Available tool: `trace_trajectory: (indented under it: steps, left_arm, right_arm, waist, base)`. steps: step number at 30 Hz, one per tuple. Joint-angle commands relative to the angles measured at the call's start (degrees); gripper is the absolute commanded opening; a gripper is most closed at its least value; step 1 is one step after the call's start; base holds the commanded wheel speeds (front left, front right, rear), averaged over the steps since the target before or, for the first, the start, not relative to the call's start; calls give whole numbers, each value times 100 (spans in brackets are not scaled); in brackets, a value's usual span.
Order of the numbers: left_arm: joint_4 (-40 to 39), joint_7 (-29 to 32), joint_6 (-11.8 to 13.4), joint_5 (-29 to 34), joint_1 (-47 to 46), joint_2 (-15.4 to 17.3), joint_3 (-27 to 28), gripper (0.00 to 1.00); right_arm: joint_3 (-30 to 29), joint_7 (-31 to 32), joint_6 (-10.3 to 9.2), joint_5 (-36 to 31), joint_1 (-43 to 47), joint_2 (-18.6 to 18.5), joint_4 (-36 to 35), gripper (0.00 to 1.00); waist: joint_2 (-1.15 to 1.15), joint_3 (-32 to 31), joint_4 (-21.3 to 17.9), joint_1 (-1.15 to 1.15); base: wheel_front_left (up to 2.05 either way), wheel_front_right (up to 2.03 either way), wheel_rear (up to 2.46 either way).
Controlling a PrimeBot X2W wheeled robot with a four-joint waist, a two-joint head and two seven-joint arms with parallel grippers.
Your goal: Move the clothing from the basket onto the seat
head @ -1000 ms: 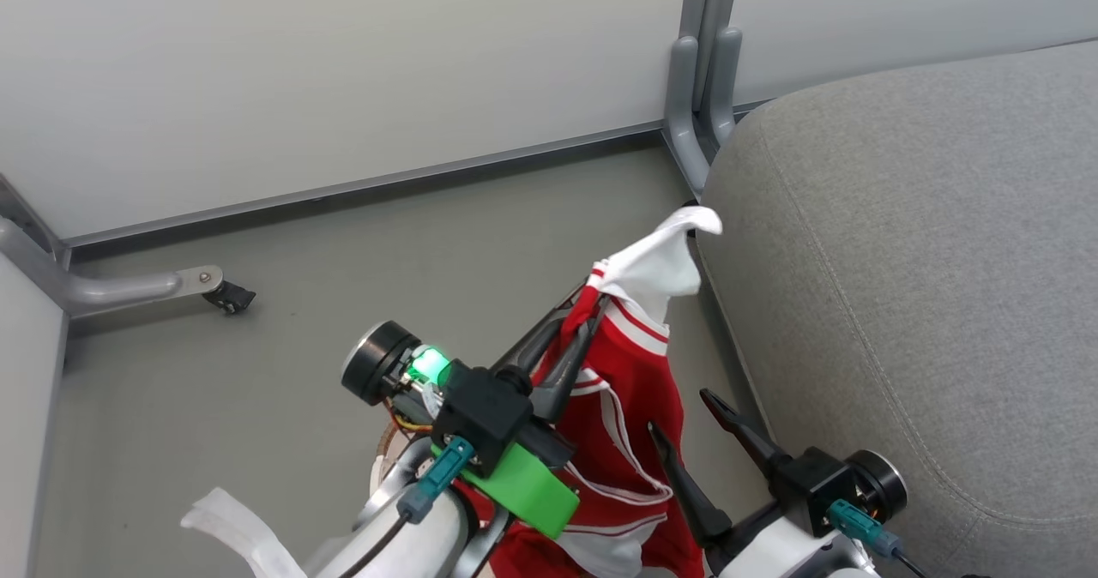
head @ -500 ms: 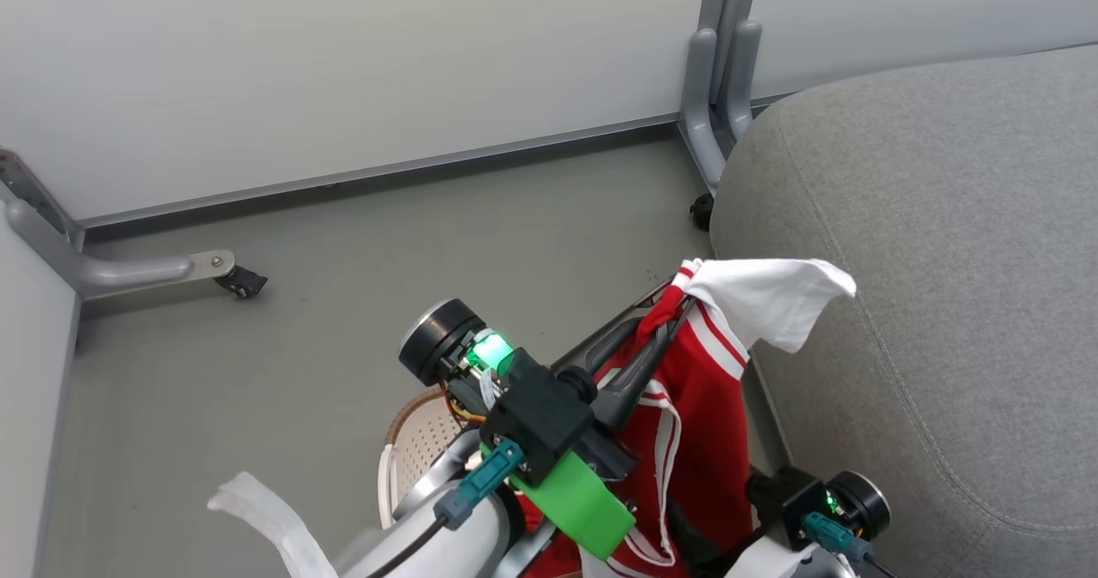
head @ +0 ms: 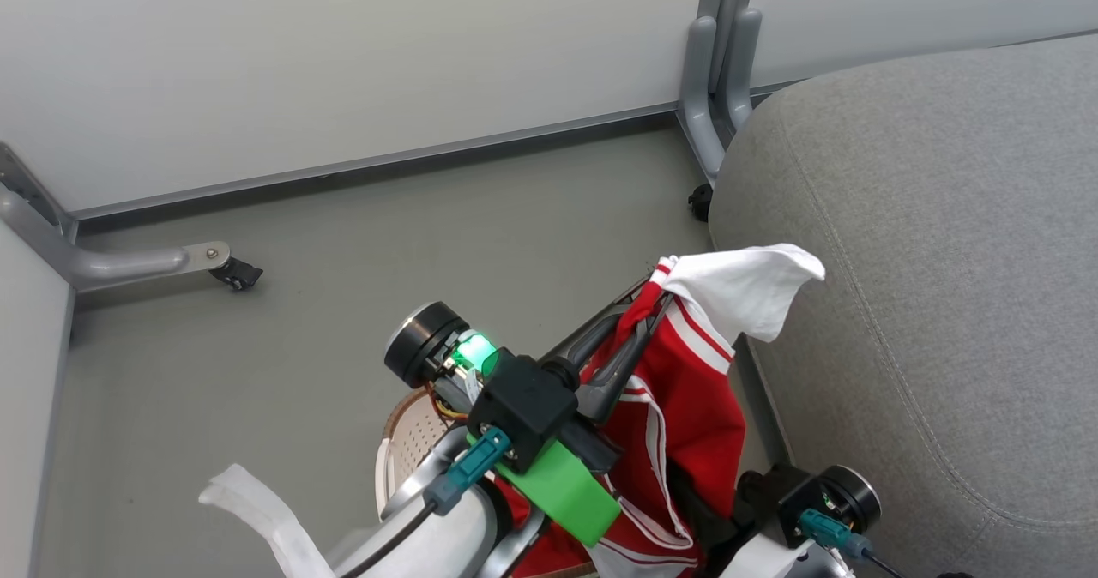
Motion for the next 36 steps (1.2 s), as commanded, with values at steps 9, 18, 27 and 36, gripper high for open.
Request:
trace_trajectory:
  steps: [9,18,27,36]
  left_arm:
    - [33,-72,168,101,25,74,36,100]
    - [109,-40,207,39,25,99,26,100]
    - [440,-107,253,-208,183,207,181,100]
    - [1011,-582,241,-227,264,435,335,100]
  right_arm:
    - [-39,-3,-2,40,19,-20,-86,0]
    - [-113,-3,-2,-3,-18,14,-153,0]
    - [-419,-3,-2,-84,-162,75,-410,0]
    - [-857,-3,-2,-228,-361,134,-995,0]
  waist:
    - [0,32,-33,0]
    - [0,88,-73,0]
    - [0,261,-225,0]
    - [0,702,-682,0]
  base:
    - [0,0,0]
    - [0,0,0]
    - [0,0,0]
    - [0,0,0]
